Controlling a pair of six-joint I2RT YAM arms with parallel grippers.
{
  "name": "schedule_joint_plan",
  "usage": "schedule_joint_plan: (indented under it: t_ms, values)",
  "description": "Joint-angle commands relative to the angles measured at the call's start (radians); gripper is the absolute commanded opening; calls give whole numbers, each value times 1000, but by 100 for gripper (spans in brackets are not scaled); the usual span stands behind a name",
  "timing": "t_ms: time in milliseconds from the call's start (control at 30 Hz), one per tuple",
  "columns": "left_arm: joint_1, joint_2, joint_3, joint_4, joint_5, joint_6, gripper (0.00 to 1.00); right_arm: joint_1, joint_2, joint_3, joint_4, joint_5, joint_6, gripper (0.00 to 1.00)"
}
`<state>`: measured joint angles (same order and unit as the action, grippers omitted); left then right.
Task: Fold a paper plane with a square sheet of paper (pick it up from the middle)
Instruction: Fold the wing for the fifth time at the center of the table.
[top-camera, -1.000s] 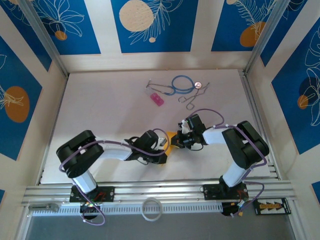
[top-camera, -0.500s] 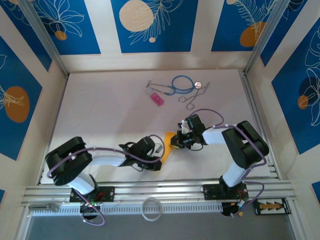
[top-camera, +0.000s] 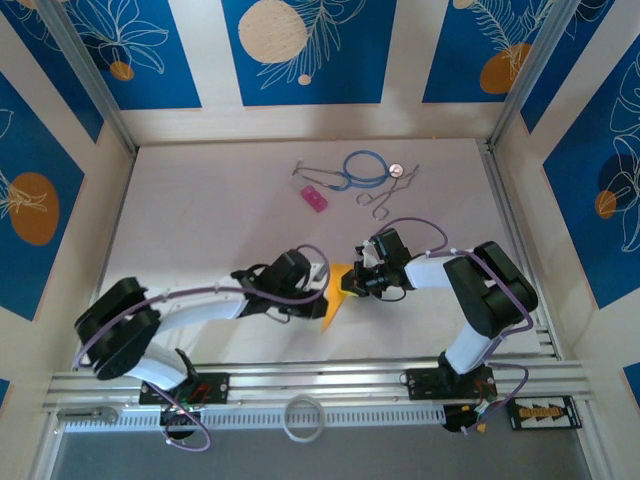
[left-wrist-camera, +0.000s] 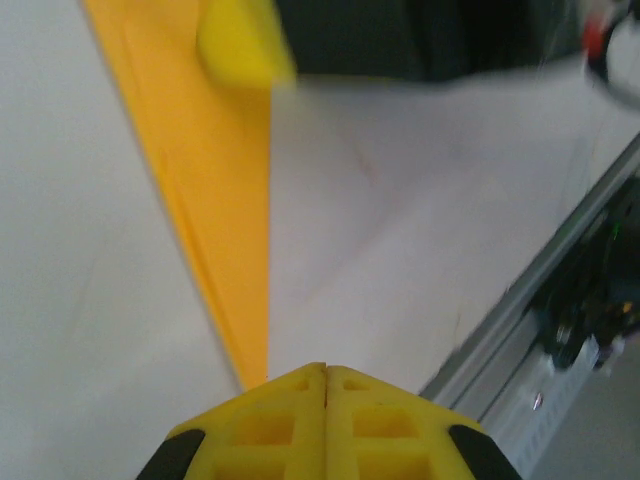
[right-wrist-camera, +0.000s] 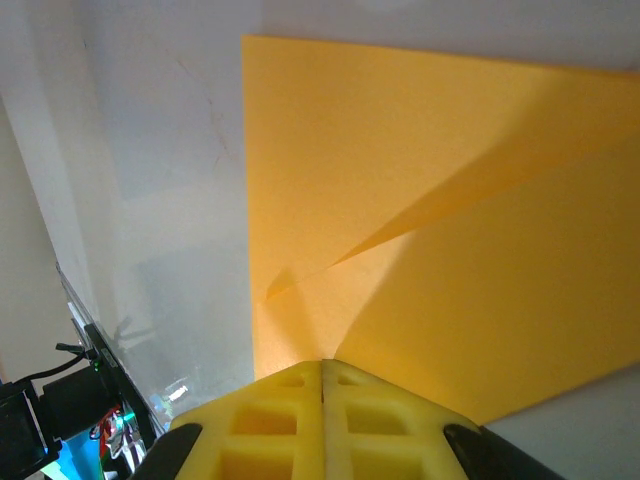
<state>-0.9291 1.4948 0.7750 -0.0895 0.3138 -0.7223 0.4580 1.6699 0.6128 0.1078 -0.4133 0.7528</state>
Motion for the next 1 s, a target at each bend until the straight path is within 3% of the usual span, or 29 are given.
schedule_joint_plan:
  t_ms: [0,267,567,967]
  values:
    - [27,117,91,21,31,41,2,-10,30,-13,-75,95,-9,0]
    - [35,295,164,28,21,62,1,-13,16,-13,-71,84,-3,0]
    - [32,314,49,37,-4,58,0,-50,4,-4,-62,64,-21,0]
    - [29,302,-52,119,24,9,0,-235,53,97,-98,46,-100,0]
